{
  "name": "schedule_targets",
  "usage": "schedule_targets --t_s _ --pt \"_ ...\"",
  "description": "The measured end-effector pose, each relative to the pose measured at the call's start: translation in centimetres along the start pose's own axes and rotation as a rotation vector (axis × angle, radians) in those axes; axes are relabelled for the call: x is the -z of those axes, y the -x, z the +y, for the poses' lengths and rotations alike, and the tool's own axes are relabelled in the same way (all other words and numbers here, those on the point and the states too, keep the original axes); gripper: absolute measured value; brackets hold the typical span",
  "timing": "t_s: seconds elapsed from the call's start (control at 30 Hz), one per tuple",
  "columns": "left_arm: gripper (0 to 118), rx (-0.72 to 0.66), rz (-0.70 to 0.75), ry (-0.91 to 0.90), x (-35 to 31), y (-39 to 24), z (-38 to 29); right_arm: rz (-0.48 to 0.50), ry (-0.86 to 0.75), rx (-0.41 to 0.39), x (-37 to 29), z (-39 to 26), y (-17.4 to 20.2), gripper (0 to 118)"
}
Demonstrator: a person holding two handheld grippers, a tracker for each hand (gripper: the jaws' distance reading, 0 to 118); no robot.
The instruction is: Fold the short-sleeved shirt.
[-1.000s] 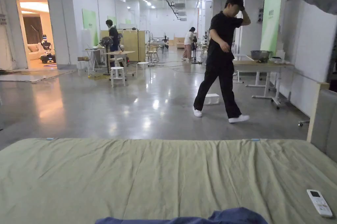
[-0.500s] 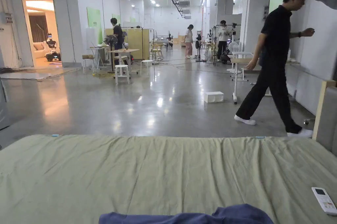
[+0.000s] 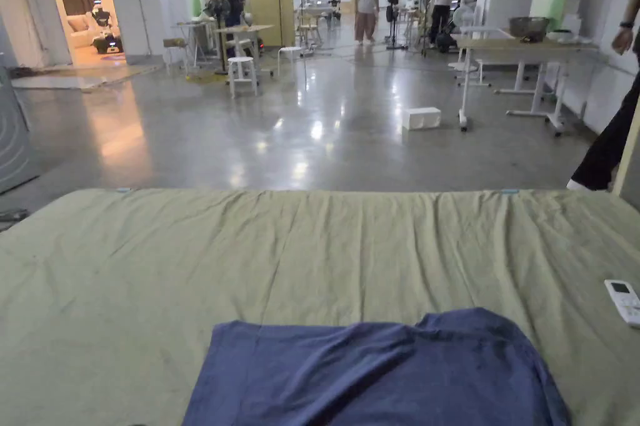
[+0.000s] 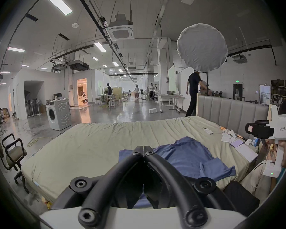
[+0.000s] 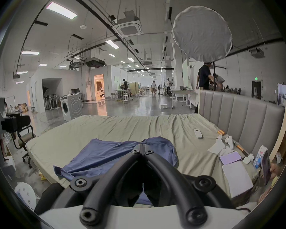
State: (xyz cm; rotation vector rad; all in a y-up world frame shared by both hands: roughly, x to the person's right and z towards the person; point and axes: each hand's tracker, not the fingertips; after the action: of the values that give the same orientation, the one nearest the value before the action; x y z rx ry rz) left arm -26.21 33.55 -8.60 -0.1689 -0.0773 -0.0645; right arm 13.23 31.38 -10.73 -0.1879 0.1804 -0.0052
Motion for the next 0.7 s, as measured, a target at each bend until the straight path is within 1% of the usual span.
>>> schedule_targets --t_s 0.1,0.17,0.2,0.23,0.27,0.3,0.33,0.37,0.4,0.5,0.53,0.57,0.6,0.67,0.7 --pt "0 -0.03 0.035 0.067 1.0 1.4 -1.3 0.016 0.042 0.077 0.1 -0.9 -0.8 0" --pt "0 -0.067 0.053 0.115 1.7 2.5 -2.1 0.02 0.05 0.092 0.2 -1.3 -0.9 0" --pt "0 -0.087 0.047 0.171 2.6 3.5 -2.9 0.021 0.058 0.101 0.3 -1.5 -1.0 0" --pt "4 -0.105 0.039 0.267 3.5 4.4 -3.7 0.029 0.077 0.113 0.4 -1.7 -1.2 0" --pt "16 -0.116 0.049 0.33 4.3 5.0 -5.0 0.03 0.093 0.121 0.6 -1.9 -1.2 0" --pt "35 -0.119 0.088 0.327 5.0 6.0 -6.7 0.026 0.105 0.124 0.8 -2.2 -1.2 0" --pt "61 -0.13 0.089 0.345 5.4 6.5 -7.7 0.022 0.115 0.119 1.0 -2.4 -1.2 0" --pt "76 -0.146 0.072 0.389 6.3 7.2 -9.2 0.017 0.129 0.115 1.1 -2.6 -1.1 0" --pt "82 -0.152 0.057 0.417 6.8 7.6 -10.4 0.015 0.137 0.112 1.2 -2.8 -1.0 0" --pt "82 -0.237 0.048 0.472 8.7 9.5 -14.7 0.039 0.171 0.145 1.4 -3.4 -1.1 0" --pt "82 -0.289 0.07 0.491 9.4 10.2 -15.9 0.038 0.181 0.149 1.5 -3.6 -1.1 0" --pt "82 -0.354 0.063 0.504 10.1 11.3 -17.1 0.037 0.193 0.146 1.5 -3.9 -1.1 0" --pt "82 -0.387 0.058 0.522 10.5 11.9 -17.8 0.034 0.199 0.142 1.6 -4.1 -1.1 0" --pt "82 -0.306 0.104 0.567 12.0 12.4 -19.8 0.023 0.22 0.136 1.5 -4.6 -1.2 0" --pt "82 -0.296 0.108 0.584 12.4 12.8 -20.4 0.016 0.23 0.142 1.4 -4.8 -1.2 0"
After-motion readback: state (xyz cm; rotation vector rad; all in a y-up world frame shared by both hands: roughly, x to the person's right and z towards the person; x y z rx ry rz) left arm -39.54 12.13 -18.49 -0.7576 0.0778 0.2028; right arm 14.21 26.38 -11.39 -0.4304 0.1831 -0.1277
